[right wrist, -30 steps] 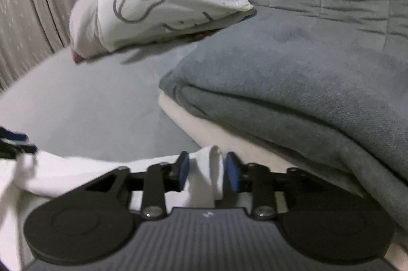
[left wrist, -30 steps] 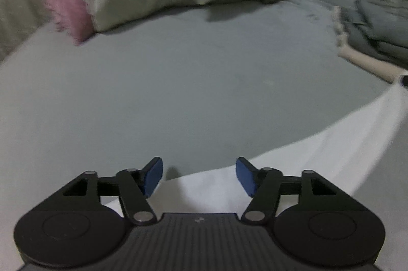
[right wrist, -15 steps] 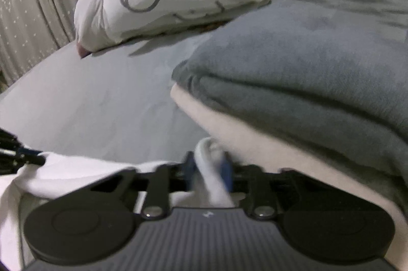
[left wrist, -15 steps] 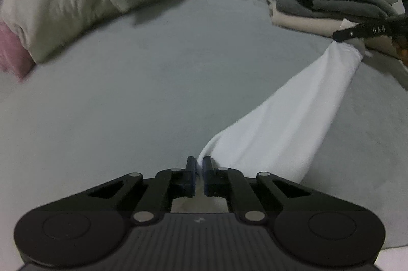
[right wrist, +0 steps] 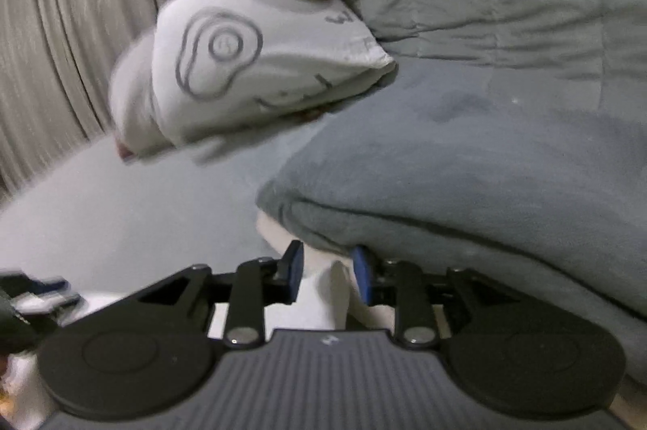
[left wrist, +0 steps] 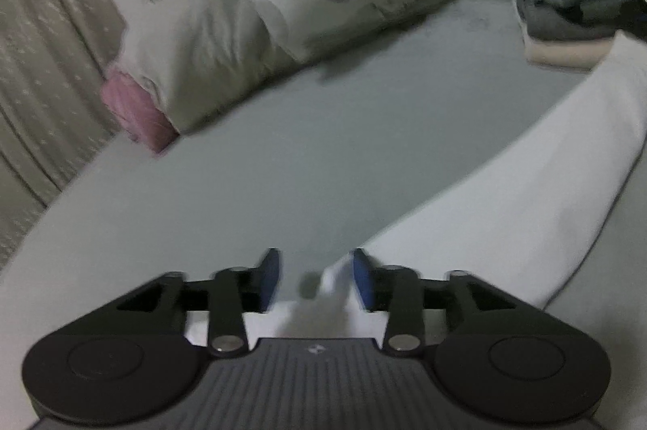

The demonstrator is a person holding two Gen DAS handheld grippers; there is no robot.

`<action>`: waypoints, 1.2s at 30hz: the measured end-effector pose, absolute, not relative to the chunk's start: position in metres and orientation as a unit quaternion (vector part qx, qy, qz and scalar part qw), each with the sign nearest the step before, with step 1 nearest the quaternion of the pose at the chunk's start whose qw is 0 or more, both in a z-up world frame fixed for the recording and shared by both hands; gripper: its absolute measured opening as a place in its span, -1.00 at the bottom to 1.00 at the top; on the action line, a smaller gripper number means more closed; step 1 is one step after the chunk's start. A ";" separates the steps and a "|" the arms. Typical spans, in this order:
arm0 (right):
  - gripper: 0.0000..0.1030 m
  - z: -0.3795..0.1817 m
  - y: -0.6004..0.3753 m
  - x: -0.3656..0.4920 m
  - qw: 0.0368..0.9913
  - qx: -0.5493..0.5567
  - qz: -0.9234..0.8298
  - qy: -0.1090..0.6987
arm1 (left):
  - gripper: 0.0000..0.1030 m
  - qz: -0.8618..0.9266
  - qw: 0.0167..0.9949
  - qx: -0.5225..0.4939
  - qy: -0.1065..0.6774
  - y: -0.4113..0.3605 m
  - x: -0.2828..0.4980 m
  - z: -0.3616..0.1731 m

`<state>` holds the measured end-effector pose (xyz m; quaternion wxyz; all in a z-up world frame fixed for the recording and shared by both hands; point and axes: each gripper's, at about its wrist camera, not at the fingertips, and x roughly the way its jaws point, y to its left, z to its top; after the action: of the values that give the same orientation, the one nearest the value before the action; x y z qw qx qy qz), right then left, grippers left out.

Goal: Fold clothes

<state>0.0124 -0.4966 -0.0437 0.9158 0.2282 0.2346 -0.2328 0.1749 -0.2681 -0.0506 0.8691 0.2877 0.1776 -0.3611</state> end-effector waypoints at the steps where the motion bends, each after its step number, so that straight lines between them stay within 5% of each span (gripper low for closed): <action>1: -0.46 -0.042 -0.497 0.010 0.918 0.225 -0.226 0.237 | 0.01 -0.373 0.866 0.284 0.171 -0.266 0.166 -0.046; 14: -0.36 -0.069 -0.478 0.023 0.911 0.144 -0.128 0.364 | 0.02 -0.507 0.778 0.339 0.149 -0.324 0.075 -0.064; 16: -0.51 -0.075 -0.477 0.030 0.908 0.149 -0.124 0.372 | 0.02 -0.506 0.778 0.342 0.147 -0.336 0.069 -0.068; 17: -0.91 -0.075 -0.480 0.031 0.908 0.167 -0.115 0.367 | 0.02 -0.505 0.779 0.342 0.144 -0.339 0.069 -0.066; 24: -0.89 -0.057 -0.524 -0.002 0.874 0.416 -0.030 0.250 | 0.03 -0.499 0.781 0.346 0.148 -0.331 0.071 -0.060; 31: -0.89 -0.054 -0.533 -0.016 0.851 0.486 -0.014 0.197 | 0.00 -0.478 0.787 0.365 0.136 -0.335 0.066 -0.066; 36: -0.86 -0.055 -0.532 -0.013 0.849 0.496 -0.027 0.180 | -0.73 -0.496 0.777 0.354 0.161 -0.351 0.079 -0.060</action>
<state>-0.0128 -0.5316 -0.0545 0.8491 0.4960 0.1797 -0.0272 0.0792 -0.3510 -0.0603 0.7766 0.3535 0.1610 -0.4960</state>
